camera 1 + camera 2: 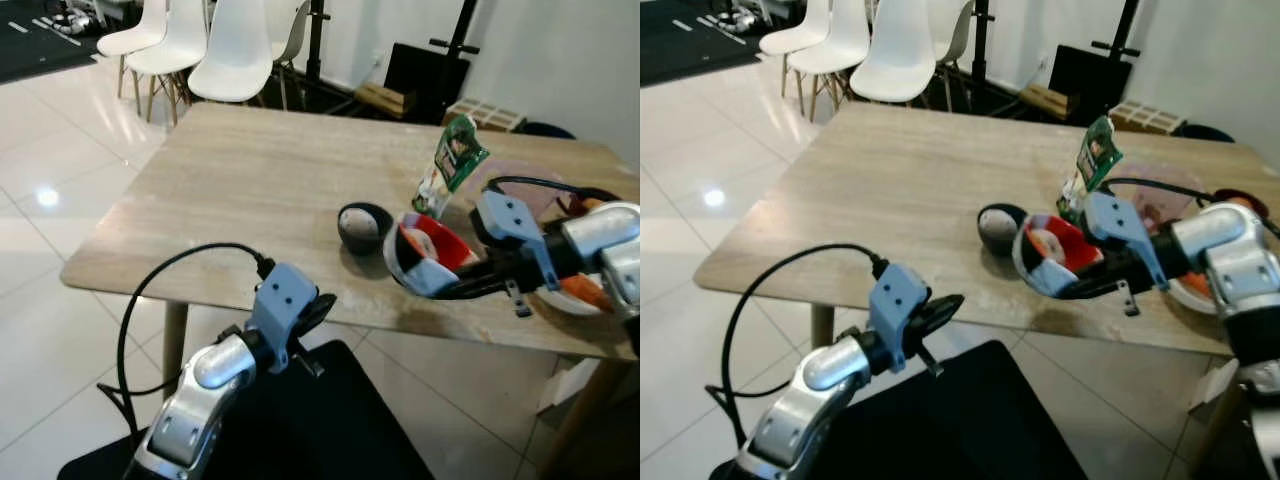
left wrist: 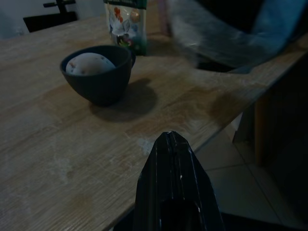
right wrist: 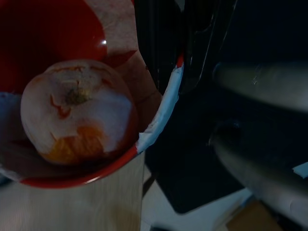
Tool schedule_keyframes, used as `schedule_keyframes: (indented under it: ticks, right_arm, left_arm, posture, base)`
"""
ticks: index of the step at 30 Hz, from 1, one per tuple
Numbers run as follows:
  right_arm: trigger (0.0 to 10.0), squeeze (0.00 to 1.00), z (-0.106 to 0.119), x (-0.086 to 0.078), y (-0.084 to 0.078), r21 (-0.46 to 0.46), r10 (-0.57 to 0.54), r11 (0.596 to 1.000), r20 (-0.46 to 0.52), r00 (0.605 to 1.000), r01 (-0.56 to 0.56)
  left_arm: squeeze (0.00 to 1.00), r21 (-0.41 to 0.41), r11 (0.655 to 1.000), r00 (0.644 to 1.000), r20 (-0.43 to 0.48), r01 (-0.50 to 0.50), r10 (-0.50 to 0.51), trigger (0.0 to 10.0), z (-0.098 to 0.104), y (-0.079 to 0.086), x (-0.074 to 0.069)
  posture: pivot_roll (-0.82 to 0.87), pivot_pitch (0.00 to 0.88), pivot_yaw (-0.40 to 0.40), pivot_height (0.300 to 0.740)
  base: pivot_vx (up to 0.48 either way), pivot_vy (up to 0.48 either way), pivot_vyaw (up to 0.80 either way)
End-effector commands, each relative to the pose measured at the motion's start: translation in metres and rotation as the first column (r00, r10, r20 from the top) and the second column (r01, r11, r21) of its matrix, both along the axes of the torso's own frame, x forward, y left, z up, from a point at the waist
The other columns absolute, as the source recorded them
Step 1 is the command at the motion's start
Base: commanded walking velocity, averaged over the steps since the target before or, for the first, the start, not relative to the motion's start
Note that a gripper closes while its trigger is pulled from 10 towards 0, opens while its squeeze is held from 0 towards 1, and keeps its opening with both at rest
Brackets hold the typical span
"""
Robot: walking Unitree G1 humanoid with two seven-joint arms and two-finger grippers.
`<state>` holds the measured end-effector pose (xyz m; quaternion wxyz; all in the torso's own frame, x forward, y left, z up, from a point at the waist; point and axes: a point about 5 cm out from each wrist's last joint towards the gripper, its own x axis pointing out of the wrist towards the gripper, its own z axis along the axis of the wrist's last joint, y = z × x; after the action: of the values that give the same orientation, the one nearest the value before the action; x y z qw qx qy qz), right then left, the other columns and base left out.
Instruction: Restocking fridge
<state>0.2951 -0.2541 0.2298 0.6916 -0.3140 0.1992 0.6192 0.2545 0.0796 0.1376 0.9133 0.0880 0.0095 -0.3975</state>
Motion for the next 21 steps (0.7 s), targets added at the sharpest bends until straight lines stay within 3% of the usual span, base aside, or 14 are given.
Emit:
schedule_keyframes:
  ticks: [1,6,12,16,18,21]
  right_arm:
    - [0.0,0.00,0.003,-0.009,-0.002,-0.019,0.034,0.999,0.001,0.999,-0.034]
    - [0.0,0.00,-0.010,-0.028,-0.020,-0.081,-0.021,0.997,-0.056,0.998,0.016]
    - [0.0,0.00,-0.012,-0.040,-0.021,-0.067,-0.033,0.997,-0.101,0.994,0.026]
    - [0.0,0.00,-0.018,-0.060,-0.027,-0.077,-0.056,0.996,-0.170,0.984,0.044]
    - [0.0,0.00,-0.018,-0.060,-0.027,-0.077,-0.056,0.996,-0.170,0.984,0.044]
    - [0.0,0.00,-0.035,-0.072,-0.036,-0.125,-0.115,0.988,-0.227,0.967,0.089]
  left_arm:
    - [0.00,0.032,0.999,1.000,-0.007,0.017,-0.017,10.0,-0.005,0.001,-0.004]
    - [0.00,0.072,0.996,0.999,-0.025,0.045,-0.043,10.0,-0.013,0.001,-0.006]
    - [0.00,0.089,0.995,0.998,-0.043,0.050,-0.047,10.0,-0.019,0.003,-0.008]
    - [0.00,0.101,0.994,0.997,-0.067,0.046,-0.039,10.0,-0.026,0.006,-0.011]
    - [0.00,0.101,0.994,0.997,-0.067,0.046,-0.039,10.0,-0.026,0.006,-0.011]
    - [0.00,0.125,0.991,0.995,-0.096,0.040,-0.028,10.0,-0.038,0.008,-0.013]
  posture:
    - [-0.07,0.062,-0.050,0.700]
    - [-0.08,0.061,-0.035,0.700]
    - [-0.08,0.061,-0.031,0.700]
    - [-0.08,0.061,-0.028,0.700]
    - [-0.08,0.061,-0.028,0.700]
    - [-0.09,0.061,-0.019,0.700]
  base:
    - [0.000,0.000,0.00]
    - [0.000,0.000,0.00]
    - [0.000,0.000,0.00]
    - [0.000,0.000,0.00]
    - [0.000,0.000,0.00]
    - [0.000,0.000,0.00]
